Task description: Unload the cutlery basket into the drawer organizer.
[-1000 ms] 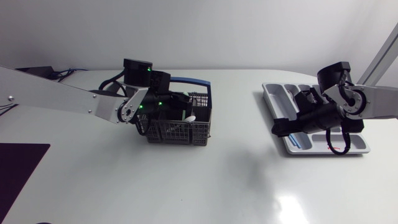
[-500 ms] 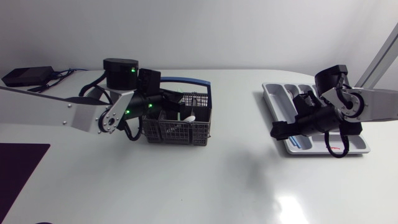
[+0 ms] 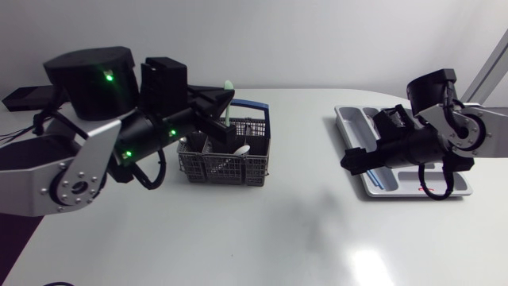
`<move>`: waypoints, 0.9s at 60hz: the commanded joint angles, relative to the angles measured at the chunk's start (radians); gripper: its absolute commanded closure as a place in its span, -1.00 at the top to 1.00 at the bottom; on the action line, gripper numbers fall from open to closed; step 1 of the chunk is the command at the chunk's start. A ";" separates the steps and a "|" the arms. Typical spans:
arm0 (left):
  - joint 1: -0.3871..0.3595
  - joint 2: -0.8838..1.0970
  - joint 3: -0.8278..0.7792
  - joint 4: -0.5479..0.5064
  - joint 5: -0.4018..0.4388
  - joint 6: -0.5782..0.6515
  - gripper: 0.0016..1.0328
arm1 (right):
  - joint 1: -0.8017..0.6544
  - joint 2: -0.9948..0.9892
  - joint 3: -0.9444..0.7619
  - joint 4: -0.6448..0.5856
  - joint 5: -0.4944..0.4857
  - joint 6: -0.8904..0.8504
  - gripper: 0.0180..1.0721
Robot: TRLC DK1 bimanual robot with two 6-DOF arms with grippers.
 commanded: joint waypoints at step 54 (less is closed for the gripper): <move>0.067 0.152 0.375 -0.466 0.679 -0.420 -0.92 | 0.324 -0.100 0.158 -0.061 -0.559 0.021 0.69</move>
